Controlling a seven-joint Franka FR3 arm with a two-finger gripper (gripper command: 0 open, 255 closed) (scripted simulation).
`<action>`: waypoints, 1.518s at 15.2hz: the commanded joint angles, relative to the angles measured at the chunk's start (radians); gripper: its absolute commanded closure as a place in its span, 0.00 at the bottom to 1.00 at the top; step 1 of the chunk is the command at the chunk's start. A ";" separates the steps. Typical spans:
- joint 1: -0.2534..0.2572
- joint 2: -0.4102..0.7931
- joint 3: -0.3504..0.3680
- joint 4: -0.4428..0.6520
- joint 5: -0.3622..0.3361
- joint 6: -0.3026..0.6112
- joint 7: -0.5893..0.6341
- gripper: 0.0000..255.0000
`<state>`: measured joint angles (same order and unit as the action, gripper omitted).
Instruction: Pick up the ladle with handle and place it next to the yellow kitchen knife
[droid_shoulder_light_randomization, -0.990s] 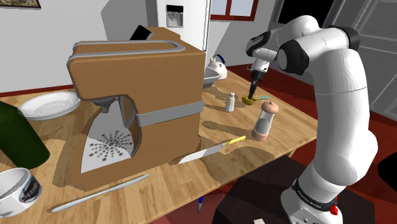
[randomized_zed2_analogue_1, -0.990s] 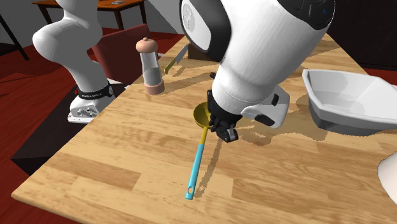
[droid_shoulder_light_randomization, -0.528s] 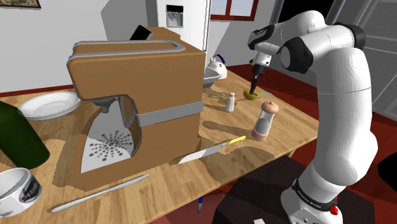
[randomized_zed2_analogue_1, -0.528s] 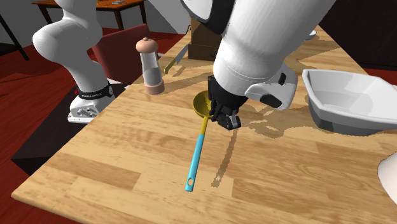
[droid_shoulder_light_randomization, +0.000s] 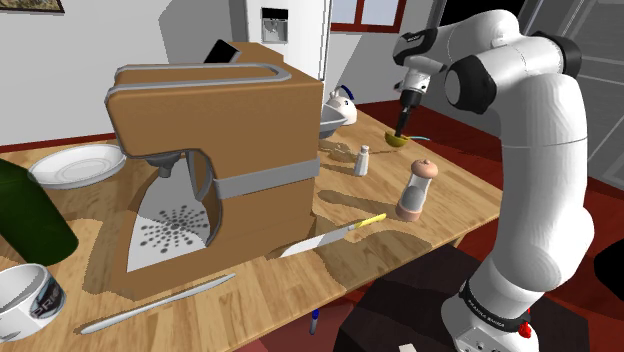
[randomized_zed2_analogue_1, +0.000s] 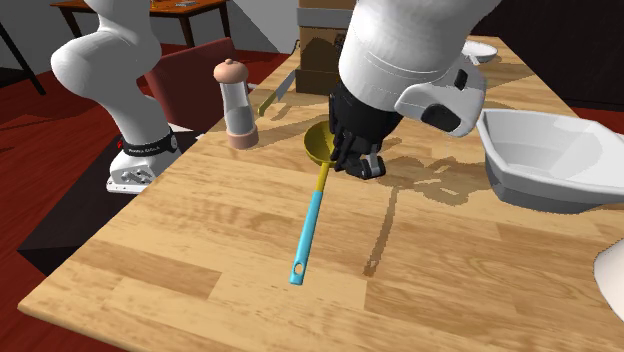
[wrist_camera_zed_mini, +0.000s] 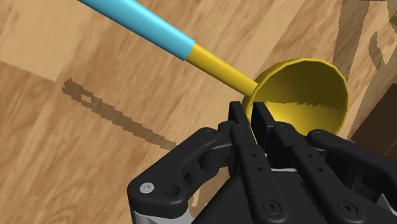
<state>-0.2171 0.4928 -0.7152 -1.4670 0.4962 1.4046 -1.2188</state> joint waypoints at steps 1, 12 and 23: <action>-0.002 -0.008 -0.002 0.018 -0.004 -0.023 0.007 1.00; 0.125 -0.135 0.003 -0.072 -0.035 -0.005 0.132 1.00; 0.351 -0.311 0.079 -0.276 -0.053 0.151 0.388 1.00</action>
<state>0.1165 0.1915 -0.6448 -1.7224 0.4414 1.5339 -0.8511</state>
